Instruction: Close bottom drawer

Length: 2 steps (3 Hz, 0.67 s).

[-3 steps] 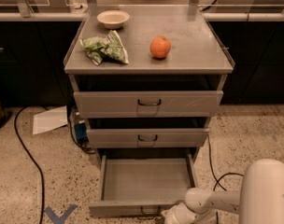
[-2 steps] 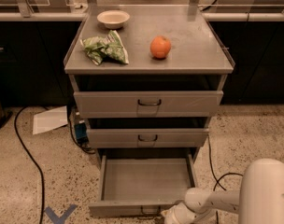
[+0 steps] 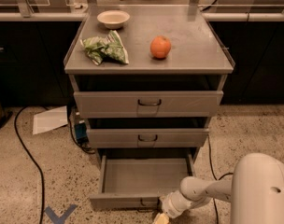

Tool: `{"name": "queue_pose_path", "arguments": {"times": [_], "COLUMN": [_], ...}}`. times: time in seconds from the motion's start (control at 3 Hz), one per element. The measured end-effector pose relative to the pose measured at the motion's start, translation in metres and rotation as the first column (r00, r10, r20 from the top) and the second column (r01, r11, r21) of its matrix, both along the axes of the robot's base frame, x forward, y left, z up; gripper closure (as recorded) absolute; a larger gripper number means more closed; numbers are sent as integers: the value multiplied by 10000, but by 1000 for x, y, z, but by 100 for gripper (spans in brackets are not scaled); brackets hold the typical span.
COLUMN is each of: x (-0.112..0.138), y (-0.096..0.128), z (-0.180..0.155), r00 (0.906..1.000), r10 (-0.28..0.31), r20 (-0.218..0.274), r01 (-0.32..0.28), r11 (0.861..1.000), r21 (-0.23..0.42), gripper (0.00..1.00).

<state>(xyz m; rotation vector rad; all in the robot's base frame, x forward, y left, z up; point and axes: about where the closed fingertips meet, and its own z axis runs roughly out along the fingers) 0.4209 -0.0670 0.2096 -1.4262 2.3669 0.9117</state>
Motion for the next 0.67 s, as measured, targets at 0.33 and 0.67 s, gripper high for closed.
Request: {"name": "queue_pose_path", "arguments": {"times": [0.33,0.67], "x": [0,14], "y": [0,-4], "z": [0,-8], "r00": [10000,9994], "r10": [-1,-303], "r20": [0,144], "r01": [1,303], "r11": [10000,9995], "r21": [0,-2], "gripper": [0,0]}}
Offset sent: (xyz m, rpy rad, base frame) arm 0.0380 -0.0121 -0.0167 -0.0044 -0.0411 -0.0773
